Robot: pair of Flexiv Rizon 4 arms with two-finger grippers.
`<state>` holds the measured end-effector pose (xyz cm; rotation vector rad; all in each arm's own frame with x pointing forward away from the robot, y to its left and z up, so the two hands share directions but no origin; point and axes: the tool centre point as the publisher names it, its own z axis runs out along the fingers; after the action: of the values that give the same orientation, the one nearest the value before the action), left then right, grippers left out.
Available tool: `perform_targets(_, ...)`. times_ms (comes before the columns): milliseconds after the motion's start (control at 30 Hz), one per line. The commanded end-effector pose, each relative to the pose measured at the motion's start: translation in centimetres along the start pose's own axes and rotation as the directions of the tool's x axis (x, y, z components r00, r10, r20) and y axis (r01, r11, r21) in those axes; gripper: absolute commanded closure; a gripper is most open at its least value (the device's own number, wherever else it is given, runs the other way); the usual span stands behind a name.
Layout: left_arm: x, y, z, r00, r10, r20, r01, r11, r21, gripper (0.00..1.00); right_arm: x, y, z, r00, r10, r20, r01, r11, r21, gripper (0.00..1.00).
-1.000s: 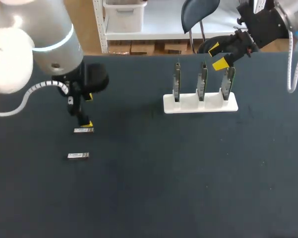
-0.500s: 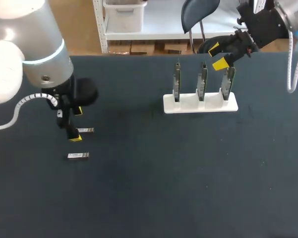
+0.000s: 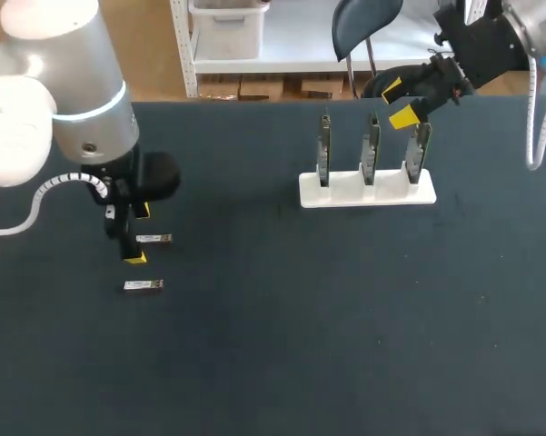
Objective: Pick up the optical module with the left hand, and insert it into the network port with the right hand.
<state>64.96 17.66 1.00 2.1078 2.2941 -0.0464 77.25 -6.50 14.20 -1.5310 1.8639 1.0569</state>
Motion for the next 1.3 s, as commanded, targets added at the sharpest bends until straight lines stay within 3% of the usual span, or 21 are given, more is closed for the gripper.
perform_targets(33, -0.1, 0.4, 0.5, 1.000, 0.003, -0.012, -0.003, 1.000, 0.006, 0.00, 0.0, 0.2, 0.0, 1.000, -0.001, 0.000, 0.001, 1.000, 0.005, 0.00)
perform_targets(1300, 1.1, 0.6, 3.6, 0.999, -0.018, -0.051, 0.019, 1.000, 0.017, 0.00, 0.0, 0.2, 0.0, 1.000, -0.001, 0.000, 0.001, 1.000, 0.005, 0.00)
